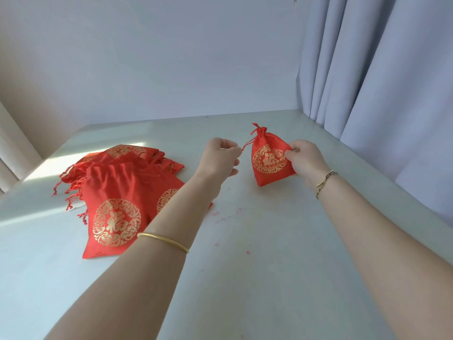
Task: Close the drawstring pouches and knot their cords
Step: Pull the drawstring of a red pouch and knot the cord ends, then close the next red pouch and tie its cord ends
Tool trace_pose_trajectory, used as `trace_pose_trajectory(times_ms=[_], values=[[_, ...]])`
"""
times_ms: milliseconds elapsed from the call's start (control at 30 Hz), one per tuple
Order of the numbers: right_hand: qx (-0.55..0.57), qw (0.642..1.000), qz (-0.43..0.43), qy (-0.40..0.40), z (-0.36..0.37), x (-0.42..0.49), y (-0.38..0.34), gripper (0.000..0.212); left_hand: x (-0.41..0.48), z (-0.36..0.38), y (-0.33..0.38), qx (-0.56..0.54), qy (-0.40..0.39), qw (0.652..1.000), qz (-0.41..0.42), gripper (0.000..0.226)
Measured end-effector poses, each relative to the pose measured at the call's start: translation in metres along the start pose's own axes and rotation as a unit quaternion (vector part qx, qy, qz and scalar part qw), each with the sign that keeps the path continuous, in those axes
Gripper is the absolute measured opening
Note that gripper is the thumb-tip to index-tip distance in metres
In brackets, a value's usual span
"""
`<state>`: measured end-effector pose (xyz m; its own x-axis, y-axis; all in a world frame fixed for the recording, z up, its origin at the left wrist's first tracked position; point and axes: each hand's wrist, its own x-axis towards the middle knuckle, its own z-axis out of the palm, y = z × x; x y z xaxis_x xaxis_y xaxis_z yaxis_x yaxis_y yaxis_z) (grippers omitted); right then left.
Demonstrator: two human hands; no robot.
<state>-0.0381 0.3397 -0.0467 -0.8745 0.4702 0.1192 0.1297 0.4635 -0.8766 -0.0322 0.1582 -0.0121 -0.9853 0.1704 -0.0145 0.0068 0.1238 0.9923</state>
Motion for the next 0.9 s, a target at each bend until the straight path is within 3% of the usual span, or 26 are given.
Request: trace_pose_trajectory(times_ms=[167, 433, 533, 633, 700, 767, 833, 900], values=[[-0.029, 0.997, -0.030, 0.066, 0.013, 0.064, 0.003, 0.016, 0.016, -0.001, -0.012, 0.056, 0.018, 0.998, -0.004, 0.017], [-0.333, 0.937, -0.013, 0.103, 0.038, 0.082, 0.018, 0.026, 0.020, -0.020, -0.024, 0.106, 0.034, 0.994, 0.005, 0.022], [-0.356, 0.925, -0.012, 0.132, 0.041, 0.071, 0.013, 0.029, 0.012, -0.026, -0.020, 0.105, 0.039, 0.994, 0.017, 0.022], [-0.337, 0.926, -0.068, 0.154, 0.048, 0.047, -0.002, 0.026, -0.002, -0.036, -0.016, 0.098, 0.060, 0.993, 0.039, 0.023], [-0.275, 0.946, -0.139, 0.106, 0.062, 0.021, -0.020, 0.026, -0.013, -0.045, -0.014, 0.083, 0.084, 0.991, 0.055, 0.024], [-0.182, 0.965, -0.187, 0.006, 0.081, -0.011, -0.039, 0.023, -0.022, -0.057, -0.016, 0.066, 0.117, 0.988, 0.074, 0.026], [-0.104, 0.971, -0.186, -0.108, 0.100, -0.047, -0.058, 0.022, -0.031, -0.071, -0.018, 0.073, 0.169, 0.977, 0.107, 0.028], [-0.047, 0.969, -0.189, -0.154, 0.115, -0.076, -0.074, 0.023, -0.042, -0.089, -0.020, 0.115, 0.248, 0.948, 0.163, 0.029]])
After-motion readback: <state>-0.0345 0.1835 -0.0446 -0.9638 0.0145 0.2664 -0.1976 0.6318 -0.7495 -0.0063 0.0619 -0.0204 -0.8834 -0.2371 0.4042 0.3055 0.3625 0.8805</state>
